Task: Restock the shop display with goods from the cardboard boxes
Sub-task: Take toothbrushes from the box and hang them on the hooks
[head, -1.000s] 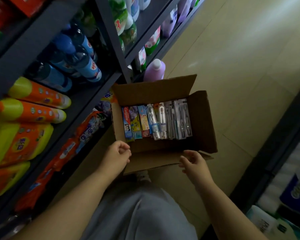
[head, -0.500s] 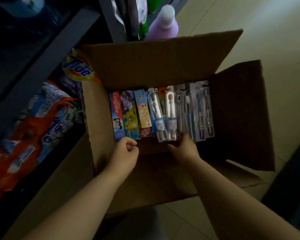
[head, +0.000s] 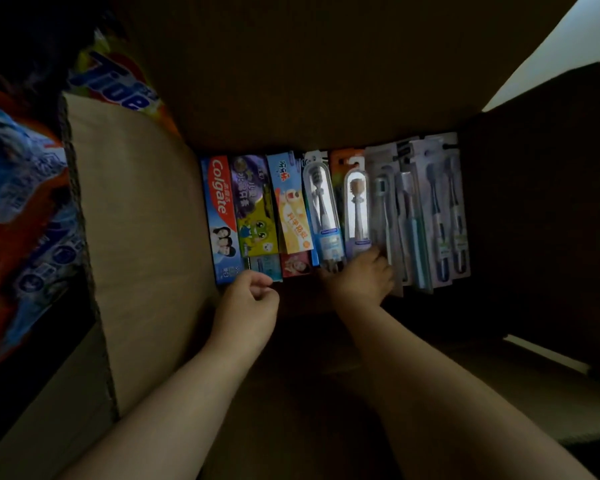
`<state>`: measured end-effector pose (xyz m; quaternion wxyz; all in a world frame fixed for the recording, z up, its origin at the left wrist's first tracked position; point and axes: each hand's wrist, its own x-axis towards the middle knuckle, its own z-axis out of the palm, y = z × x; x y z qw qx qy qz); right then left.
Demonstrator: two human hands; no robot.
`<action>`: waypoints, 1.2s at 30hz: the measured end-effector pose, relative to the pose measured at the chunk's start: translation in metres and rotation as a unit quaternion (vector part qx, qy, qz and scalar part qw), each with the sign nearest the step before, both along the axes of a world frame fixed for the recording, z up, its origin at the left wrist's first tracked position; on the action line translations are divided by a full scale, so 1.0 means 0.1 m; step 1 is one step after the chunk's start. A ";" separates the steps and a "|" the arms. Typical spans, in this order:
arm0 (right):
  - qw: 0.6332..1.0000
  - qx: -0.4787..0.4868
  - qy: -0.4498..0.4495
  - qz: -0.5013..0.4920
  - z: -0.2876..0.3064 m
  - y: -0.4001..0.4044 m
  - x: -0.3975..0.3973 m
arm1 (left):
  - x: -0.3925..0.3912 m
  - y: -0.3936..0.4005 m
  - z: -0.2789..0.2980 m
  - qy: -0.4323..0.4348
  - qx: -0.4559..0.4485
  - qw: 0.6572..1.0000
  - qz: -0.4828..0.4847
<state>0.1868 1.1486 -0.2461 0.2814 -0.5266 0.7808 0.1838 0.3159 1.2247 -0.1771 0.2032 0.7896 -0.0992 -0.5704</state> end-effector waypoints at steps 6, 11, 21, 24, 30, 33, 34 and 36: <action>0.995 0.001 -0.084 -0.045 -0.06 -0.02 -0.12 | 0.03 0.02 -0.03 0.022 -0.011 1.000 -0.002; 0.991 0.024 -0.128 -0.027 -0.01 -0.05 -0.21 | 0.04 0.03 -0.07 0.034 -0.010 0.999 -0.007; 0.975 0.006 -0.216 -0.059 0.05 -0.08 -0.28 | -0.08 -0.15 -0.13 0.093 -0.017 0.996 -0.001; 0.957 0.032 -0.264 -0.112 0.11 -0.12 -0.32 | -0.21 -0.27 -0.18 0.128 -0.019 0.991 0.026; 0.907 0.033 -0.396 -0.142 0.74 0.01 -0.27 | -0.37 -0.49 0.15 0.219 -0.067 0.959 0.167; 0.894 0.038 -0.435 -0.099 1.39 0.13 -0.19 | -0.28 -0.47 0.64 0.210 -0.115 0.953 0.184; 0.887 0.039 -0.451 -0.091 1.63 0.15 -0.16 | -0.22 -0.45 0.83 0.212 -0.124 0.952 0.184; 0.873 0.039 -0.479 -0.087 2.05 0.19 -0.11 | -0.10 -0.39 1.21 0.221 -0.138 0.948 0.180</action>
